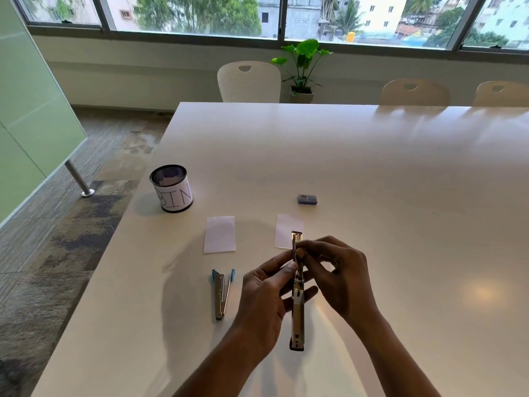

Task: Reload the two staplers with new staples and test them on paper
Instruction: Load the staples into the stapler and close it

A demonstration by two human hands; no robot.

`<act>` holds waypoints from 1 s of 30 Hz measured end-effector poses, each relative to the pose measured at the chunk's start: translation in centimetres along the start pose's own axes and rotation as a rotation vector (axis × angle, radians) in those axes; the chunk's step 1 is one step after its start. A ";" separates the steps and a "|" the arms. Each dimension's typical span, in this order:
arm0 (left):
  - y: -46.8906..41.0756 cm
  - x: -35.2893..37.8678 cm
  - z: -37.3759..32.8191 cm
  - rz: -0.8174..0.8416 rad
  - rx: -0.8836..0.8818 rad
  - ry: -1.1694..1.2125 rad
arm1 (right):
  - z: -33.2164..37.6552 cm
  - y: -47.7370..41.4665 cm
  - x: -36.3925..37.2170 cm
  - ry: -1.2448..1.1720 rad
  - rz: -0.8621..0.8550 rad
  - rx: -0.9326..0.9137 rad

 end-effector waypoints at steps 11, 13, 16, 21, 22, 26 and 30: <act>-0.2 0.0 -0.2 0.018 0.012 -0.005 | 1.1 0.7 -0.4 0.062 -0.085 -0.089; -0.3 0.0 -0.3 0.020 0.014 -0.012 | 1.2 0.8 -0.1 0.109 -0.050 -0.115; -0.3 -0.1 -0.1 0.021 0.007 -0.008 | 1.3 0.8 0.5 0.166 0.024 -0.147; -0.5 -0.2 -0.3 0.002 0.016 0.003 | 1.5 1.7 -0.4 0.130 -0.010 -0.144; -0.5 -0.2 -0.5 0.001 0.022 0.003 | 1.7 2.1 -0.3 0.119 0.006 -0.160; -0.6 -0.6 -1.5 0.004 0.046 0.017 | 2.2 3.8 0.6 0.093 0.114 -0.222; -1.0 -1.0 -2.0 -0.031 0.046 0.031 | 2.5 4.5 1.7 0.114 0.228 -0.268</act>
Point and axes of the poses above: each hand's wrist, its own y-axis away from the middle knuckle, its own x-axis out of the palm, z = x × y, the point moved 10 cm from there along -y, towards the middle knuckle, and after that the axes turned 10 degrees about z, right-handed, at the moved point
